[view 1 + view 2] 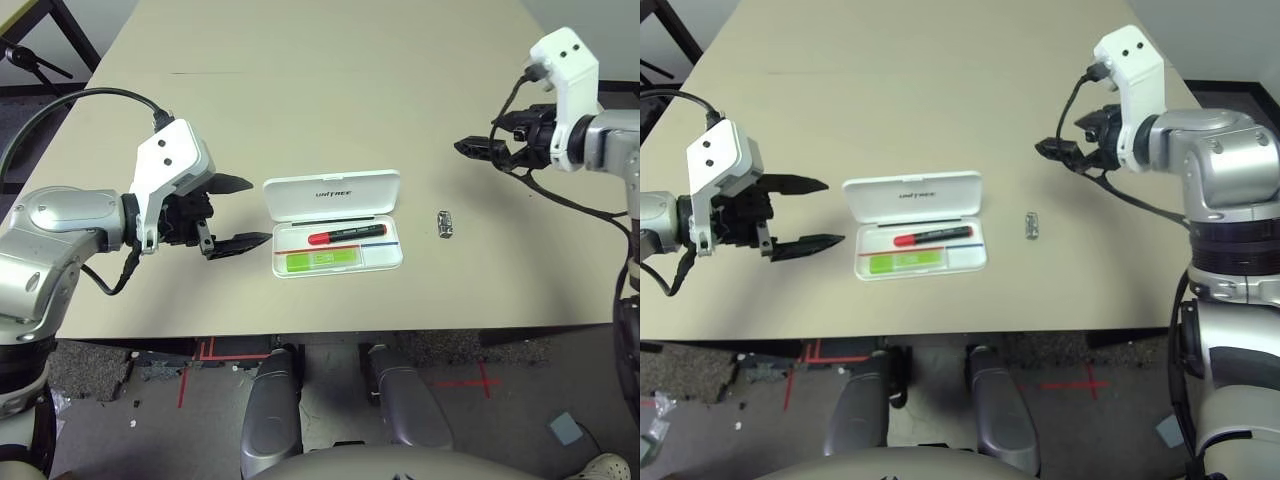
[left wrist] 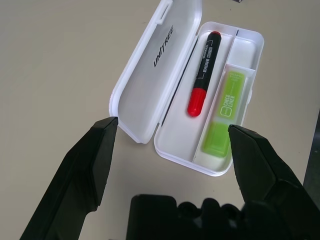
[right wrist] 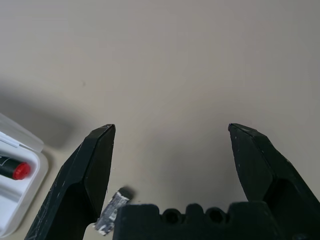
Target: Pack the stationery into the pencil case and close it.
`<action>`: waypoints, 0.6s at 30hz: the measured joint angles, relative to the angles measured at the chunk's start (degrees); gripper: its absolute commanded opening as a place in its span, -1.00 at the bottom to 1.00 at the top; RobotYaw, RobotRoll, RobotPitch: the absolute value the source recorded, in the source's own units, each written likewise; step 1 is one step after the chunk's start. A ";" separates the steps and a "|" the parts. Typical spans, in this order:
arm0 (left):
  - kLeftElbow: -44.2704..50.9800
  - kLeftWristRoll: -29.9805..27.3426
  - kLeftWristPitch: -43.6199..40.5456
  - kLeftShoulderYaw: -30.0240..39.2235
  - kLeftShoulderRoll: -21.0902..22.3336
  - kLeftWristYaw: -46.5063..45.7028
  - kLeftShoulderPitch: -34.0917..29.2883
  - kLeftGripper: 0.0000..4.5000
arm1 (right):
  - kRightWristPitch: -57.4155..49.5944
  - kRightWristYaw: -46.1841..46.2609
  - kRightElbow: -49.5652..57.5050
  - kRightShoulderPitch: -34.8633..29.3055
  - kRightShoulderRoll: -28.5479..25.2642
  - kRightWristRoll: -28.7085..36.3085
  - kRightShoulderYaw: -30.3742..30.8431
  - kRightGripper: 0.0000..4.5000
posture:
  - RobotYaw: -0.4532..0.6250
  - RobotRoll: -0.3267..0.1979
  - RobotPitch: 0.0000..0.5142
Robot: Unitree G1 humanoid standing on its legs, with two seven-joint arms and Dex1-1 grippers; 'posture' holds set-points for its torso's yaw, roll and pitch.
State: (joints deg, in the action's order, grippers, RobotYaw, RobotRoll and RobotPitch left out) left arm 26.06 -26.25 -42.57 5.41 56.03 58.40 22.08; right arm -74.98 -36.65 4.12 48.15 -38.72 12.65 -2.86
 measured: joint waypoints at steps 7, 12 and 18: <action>-1.71 0.65 0.64 -3.84 -1.03 -0.58 2.18 0.98 | -10.20 10.62 6.32 -5.73 10.04 -0.41 -3.36 1.00 | -0.38 0.25 -0.24; -2.51 0.98 1.49 -5.52 -1.48 -0.71 3.60 0.98 | -12.99 16.02 10.30 -8.45 14.35 -1.03 -4.07 1.00 | -0.38 0.25 -0.24; -3.10 1.19 2.10 -6.23 -1.59 -0.71 4.08 0.98 | -15.82 19.26 12.68 -10.81 17.93 -1.15 -4.37 1.00 | -0.37 0.25 -0.22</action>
State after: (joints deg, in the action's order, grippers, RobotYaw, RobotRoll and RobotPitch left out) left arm 22.96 -25.06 -40.47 -0.82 54.44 57.69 26.17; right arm -90.80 -17.39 16.80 37.35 -20.79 11.49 -7.23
